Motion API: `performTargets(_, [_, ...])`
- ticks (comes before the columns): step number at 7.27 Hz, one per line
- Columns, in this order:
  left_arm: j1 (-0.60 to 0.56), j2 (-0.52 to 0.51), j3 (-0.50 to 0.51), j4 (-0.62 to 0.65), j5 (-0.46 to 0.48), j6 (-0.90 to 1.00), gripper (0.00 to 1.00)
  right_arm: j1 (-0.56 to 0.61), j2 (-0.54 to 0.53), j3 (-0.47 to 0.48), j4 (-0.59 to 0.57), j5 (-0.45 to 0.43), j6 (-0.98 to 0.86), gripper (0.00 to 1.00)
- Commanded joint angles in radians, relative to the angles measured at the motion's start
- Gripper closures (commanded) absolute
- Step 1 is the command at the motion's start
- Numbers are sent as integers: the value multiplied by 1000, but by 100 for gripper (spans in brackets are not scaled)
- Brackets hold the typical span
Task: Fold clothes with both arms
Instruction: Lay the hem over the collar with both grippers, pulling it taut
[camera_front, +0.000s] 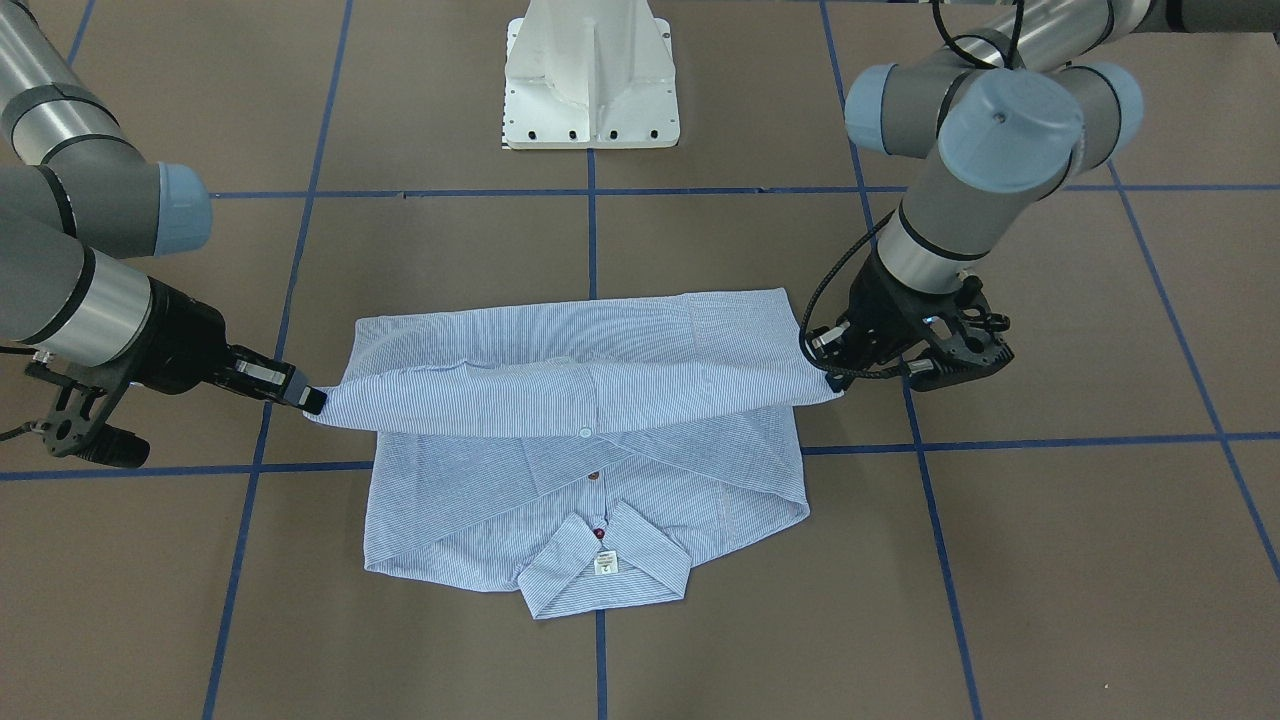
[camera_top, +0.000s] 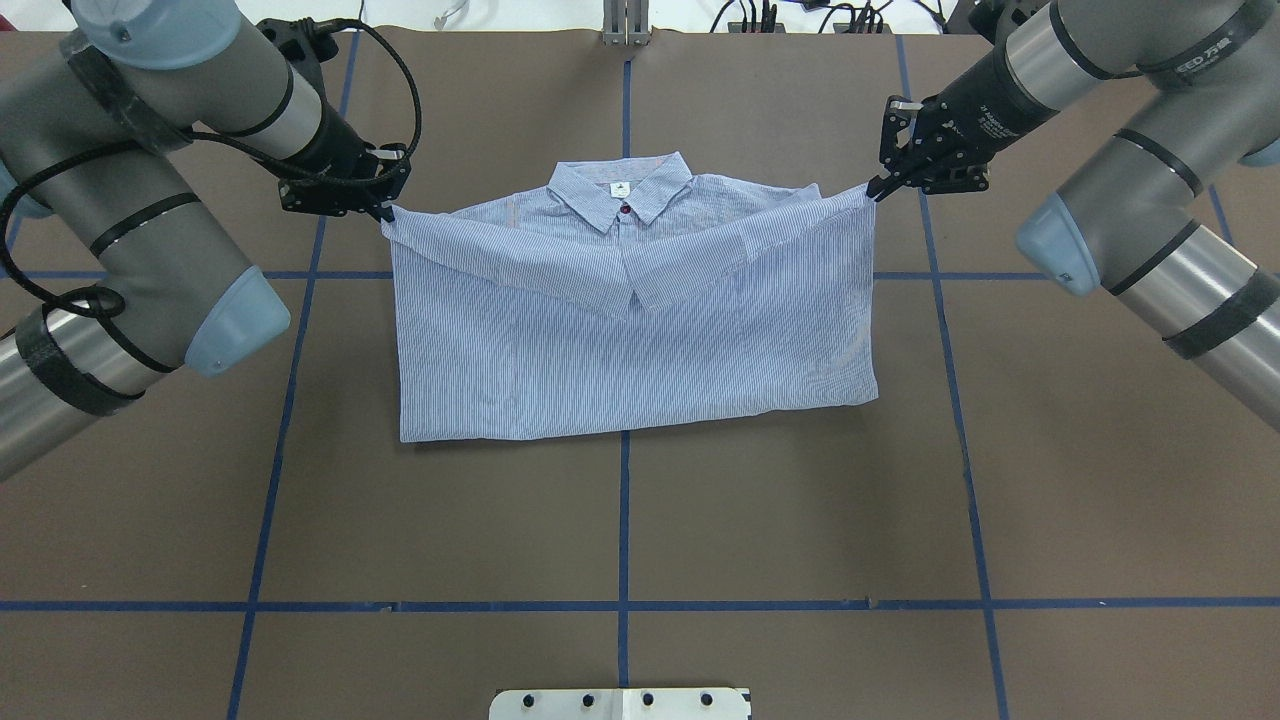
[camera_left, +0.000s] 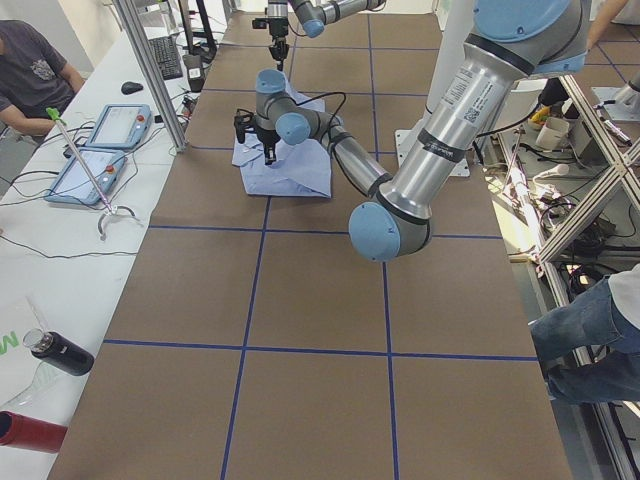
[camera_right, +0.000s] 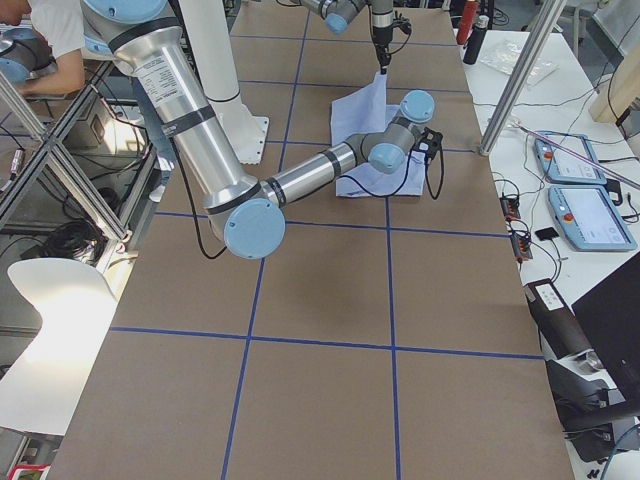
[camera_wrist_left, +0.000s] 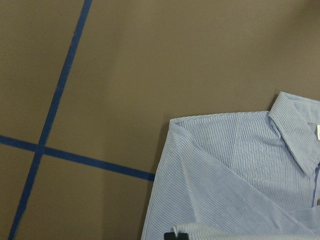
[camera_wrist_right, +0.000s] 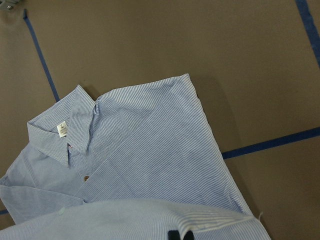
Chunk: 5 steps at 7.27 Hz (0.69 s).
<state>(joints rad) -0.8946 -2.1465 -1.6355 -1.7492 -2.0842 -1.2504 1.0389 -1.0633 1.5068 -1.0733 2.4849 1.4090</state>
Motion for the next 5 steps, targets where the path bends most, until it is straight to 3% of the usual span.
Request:
performTargets(1, [-26,-35,173,-177,0,0,100,6,41,-64,1,-38,-4,100])
performTargets(3, [-26,-64,259,-248,1,-1,100,6,104,-155,4,-50,-4,100])
performTargets(5, [-26,-65,281,-265,1,-1,100,4,170,-235,6,-61,-4,100])
